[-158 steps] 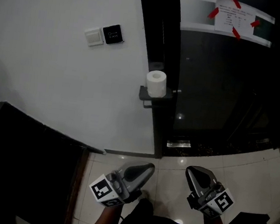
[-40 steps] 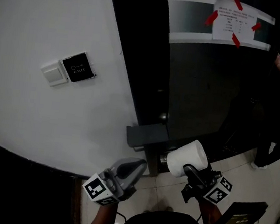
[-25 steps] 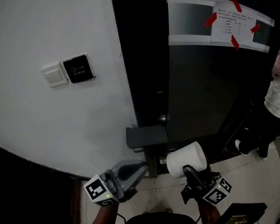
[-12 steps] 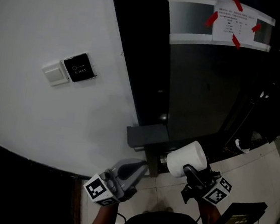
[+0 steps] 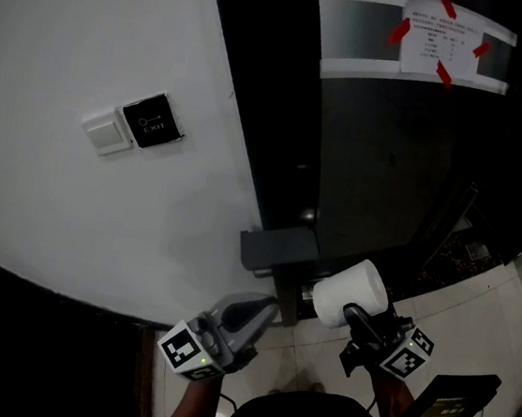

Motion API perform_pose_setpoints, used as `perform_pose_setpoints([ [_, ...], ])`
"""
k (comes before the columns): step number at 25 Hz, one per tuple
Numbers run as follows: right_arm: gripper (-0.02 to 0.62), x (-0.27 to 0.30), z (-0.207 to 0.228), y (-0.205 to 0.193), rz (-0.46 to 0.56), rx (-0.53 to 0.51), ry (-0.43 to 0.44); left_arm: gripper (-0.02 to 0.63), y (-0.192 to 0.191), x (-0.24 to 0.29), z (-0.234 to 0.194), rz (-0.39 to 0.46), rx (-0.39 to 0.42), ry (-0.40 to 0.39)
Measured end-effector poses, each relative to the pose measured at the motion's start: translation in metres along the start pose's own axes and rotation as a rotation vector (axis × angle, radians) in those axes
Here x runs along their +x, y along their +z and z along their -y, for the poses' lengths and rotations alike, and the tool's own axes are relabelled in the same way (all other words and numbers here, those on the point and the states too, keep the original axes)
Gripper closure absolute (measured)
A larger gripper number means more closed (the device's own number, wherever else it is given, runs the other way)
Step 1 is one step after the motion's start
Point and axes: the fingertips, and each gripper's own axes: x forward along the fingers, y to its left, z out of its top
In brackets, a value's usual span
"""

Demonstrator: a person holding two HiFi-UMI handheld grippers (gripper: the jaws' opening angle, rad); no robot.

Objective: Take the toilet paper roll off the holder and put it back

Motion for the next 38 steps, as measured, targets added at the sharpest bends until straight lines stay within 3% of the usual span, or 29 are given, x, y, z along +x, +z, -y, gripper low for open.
perform_pose_setpoints([
  [15, 0.155, 0.000, 0.008, 0.003, -0.006, 0.003, -0.019, 0.609, 0.001, -0.006, 0.001, -0.006, -0.012, 0.029],
  [23, 0.155, 0.003, 0.048, 0.000, 0.017, 0.046, -0.099, 0.609, -0.006, -0.016, -0.006, -0.028, -0.010, 0.062],
  [26, 0.155, 0.009, 0.068, -0.003, 0.065, 0.124, -0.112, 0.609, -0.007, -0.021, -0.007, -0.021, -0.028, 0.074],
  [33, 0.155, 0.005, 0.141, -0.023, 0.226, 0.415, -0.208, 0.609, -0.010, -0.036, -0.012, -0.042, -0.015, 0.126],
  [38, 0.155, 0.006, 0.180, -0.055, 0.228, 0.504, -0.305, 0.609, -0.007, -0.051, -0.016, -0.044, -0.020, 0.175],
])
